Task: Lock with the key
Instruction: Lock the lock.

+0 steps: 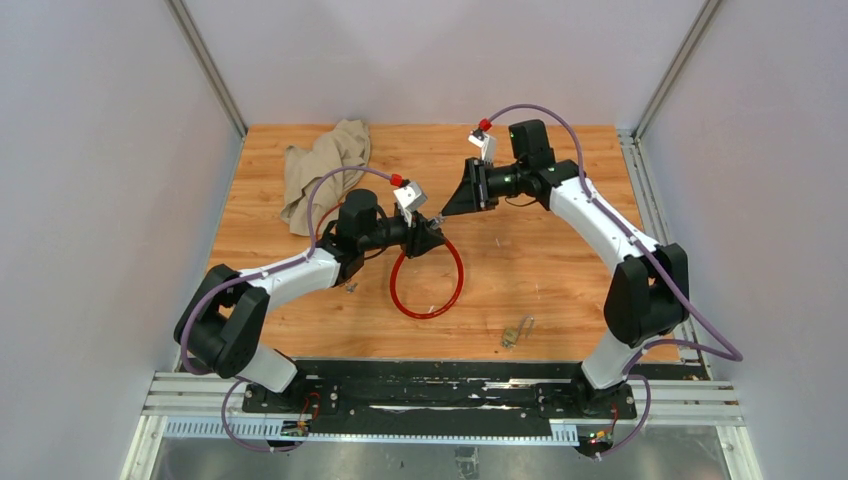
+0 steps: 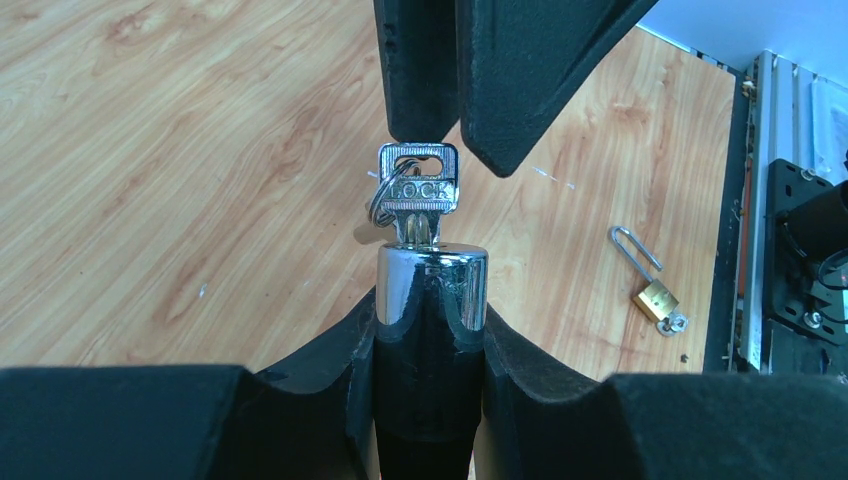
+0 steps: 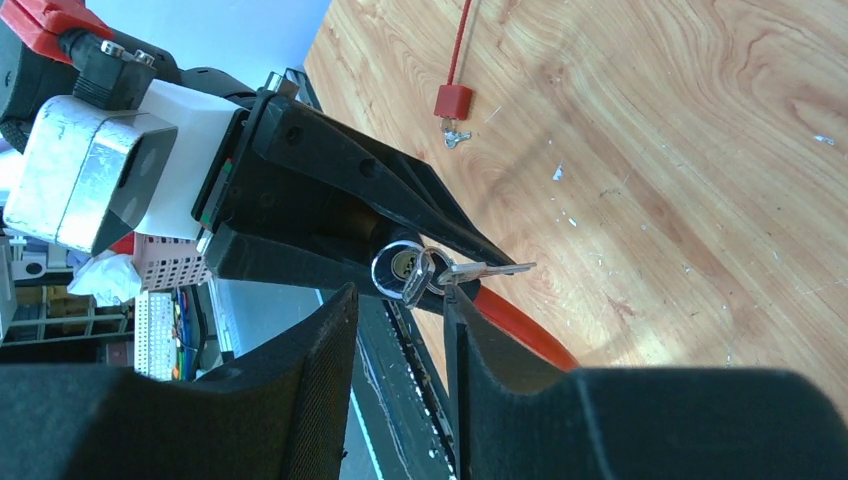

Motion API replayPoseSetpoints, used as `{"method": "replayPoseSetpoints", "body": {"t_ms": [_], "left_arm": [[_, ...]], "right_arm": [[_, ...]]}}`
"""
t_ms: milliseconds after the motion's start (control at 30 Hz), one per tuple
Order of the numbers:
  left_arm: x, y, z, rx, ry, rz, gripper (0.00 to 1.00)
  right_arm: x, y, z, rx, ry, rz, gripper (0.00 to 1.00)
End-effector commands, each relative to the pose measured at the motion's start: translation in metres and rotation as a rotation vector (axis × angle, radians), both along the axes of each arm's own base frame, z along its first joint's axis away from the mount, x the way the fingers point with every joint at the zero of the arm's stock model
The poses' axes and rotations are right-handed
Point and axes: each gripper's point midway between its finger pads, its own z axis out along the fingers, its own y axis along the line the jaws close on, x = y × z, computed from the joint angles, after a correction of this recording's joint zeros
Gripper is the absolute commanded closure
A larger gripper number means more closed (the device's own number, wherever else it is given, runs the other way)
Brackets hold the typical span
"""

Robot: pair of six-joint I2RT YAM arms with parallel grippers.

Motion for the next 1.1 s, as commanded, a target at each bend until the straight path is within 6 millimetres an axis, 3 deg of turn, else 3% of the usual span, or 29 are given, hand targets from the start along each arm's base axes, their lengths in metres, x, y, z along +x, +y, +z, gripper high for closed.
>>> {"method": "replayPoseSetpoints", "body": {"t_ms": [0, 200, 533, 767, 1067], "left_arm": [[0.001, -0.006, 0.028, -0.031, -0.082, -0.019, 1.00], [0.001, -0.005, 0.029, -0.032, -0.088, -0.018, 1.00], [0.000, -0.006, 0.028, -0.028, -0.086, -0.025, 1.00], [-0.004, -0.007, 0.025, -0.023, -0.090, -0.043, 1.00], [-0.015, -0.012, 0.028, -0.036, -0.095, -0.113, 1.00]], "right_arm": [[-0.010, 0.006, -0.009, -0.006, 0.055, 0.026, 0.66], [-0.010, 0.010, -0.010, 0.003, 0.070, 0.041, 0.75], [-0.012, 0.016, -0.009, 0.003, 0.045, 0.066, 0.80], [-0.007, 0.017, -0.007, 0.010, -0.021, 0.095, 0.91], [-0.015, 0.017, 0.009, 0.102, -0.369, 0.324, 0.96]]}}
